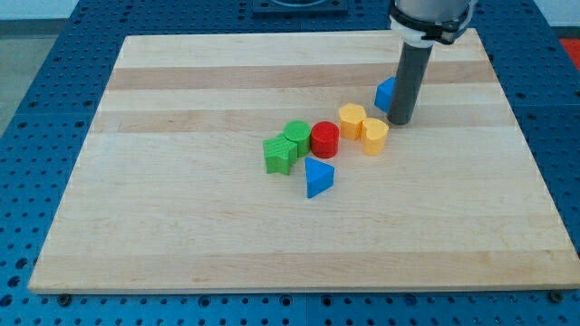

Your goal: Push a group of blocks towards the center

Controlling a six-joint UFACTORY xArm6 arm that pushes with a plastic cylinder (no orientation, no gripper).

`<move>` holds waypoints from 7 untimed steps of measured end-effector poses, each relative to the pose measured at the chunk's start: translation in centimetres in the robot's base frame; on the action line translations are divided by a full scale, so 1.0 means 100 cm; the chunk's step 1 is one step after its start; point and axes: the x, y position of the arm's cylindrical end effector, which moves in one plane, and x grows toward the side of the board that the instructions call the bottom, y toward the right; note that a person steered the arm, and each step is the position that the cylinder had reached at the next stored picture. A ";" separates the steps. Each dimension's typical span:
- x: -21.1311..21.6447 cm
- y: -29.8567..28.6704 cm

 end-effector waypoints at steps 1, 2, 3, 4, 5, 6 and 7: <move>-0.008 -0.010; -0.008 -0.028; -0.008 -0.043; 0.015 -0.056; 0.046 -0.061; 0.049 -0.061; 0.036 -0.061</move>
